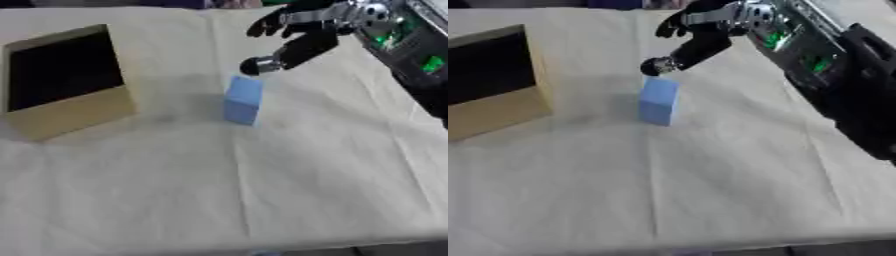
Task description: Pick up objects on the table and place them in the box.
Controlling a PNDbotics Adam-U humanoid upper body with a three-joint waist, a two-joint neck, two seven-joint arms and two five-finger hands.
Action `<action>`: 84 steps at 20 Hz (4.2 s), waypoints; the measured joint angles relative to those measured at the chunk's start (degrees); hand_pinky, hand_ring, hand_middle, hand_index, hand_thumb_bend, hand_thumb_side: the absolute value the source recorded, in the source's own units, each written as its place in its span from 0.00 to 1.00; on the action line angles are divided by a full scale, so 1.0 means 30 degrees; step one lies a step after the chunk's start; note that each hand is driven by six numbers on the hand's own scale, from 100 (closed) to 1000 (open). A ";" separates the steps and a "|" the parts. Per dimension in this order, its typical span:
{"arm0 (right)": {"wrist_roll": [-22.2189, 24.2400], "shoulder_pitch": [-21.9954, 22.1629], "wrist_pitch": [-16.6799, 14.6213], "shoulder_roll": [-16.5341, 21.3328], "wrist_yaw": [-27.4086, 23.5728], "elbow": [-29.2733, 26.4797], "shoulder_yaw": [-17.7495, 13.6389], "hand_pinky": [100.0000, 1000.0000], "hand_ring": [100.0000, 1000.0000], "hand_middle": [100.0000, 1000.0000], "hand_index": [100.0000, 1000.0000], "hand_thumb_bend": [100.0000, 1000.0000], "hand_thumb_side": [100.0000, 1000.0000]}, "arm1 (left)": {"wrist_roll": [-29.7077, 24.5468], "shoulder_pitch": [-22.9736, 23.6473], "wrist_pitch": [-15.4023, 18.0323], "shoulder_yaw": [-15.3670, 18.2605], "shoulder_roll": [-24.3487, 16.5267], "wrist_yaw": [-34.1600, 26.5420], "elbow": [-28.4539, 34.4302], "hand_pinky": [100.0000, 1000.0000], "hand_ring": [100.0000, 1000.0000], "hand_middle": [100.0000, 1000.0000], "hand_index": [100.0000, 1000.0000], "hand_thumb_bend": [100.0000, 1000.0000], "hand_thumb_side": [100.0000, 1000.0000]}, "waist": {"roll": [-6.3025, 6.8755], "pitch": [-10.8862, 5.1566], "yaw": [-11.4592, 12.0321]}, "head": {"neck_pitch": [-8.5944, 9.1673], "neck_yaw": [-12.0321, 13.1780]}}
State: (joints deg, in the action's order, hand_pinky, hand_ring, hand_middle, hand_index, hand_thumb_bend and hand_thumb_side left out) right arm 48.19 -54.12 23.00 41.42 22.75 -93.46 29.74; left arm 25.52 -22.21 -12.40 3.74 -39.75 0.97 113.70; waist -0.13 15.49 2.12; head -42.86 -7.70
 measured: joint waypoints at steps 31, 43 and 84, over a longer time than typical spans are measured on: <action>0.0336 0.0655 -0.0336 0.0241 0.0777 -0.0846 0.0191 0.94 1.00 0.94 1.00 0.47 0.86 | -0.0148 -0.0033 -0.0171 -0.0005 0.0158 -0.0011 0.0000 0.91 0.91 0.72 0.87 0.27 0.81 | 0.0074 0.0149 -0.0163 | -0.0168 0.0479; 0.0279 0.1074 -0.0278 0.0807 0.0802 -0.1922 0.0454 0.94 1.00 0.93 1.00 0.51 0.91 | -0.0217 -0.0106 -0.0197 -0.0013 0.0164 -0.0065 0.0000 0.90 0.90 0.70 0.85 0.25 0.81 | 0.0088 0.0149 -0.0304 | -0.0306 0.0532; -0.0086 0.1573 -0.0999 -0.0824 0.3918 0.1707 0.0685 0.93 0.99 0.88 1.00 0.45 0.83 | -0.0535 -0.0518 -0.0218 -0.0229 0.0505 -0.0221 0.0000 0.90 0.87 0.65 0.83 0.22 0.82 | 0.0136 0.0672 0.0197 | -0.0314 -0.0149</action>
State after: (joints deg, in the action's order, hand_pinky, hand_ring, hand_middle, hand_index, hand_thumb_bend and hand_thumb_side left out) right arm 47.93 -49.40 20.00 38.95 34.51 -88.34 31.80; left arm 23.91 -23.77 -13.06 3.05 -38.23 0.31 113.70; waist 0.28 17.51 2.71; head -43.80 -8.15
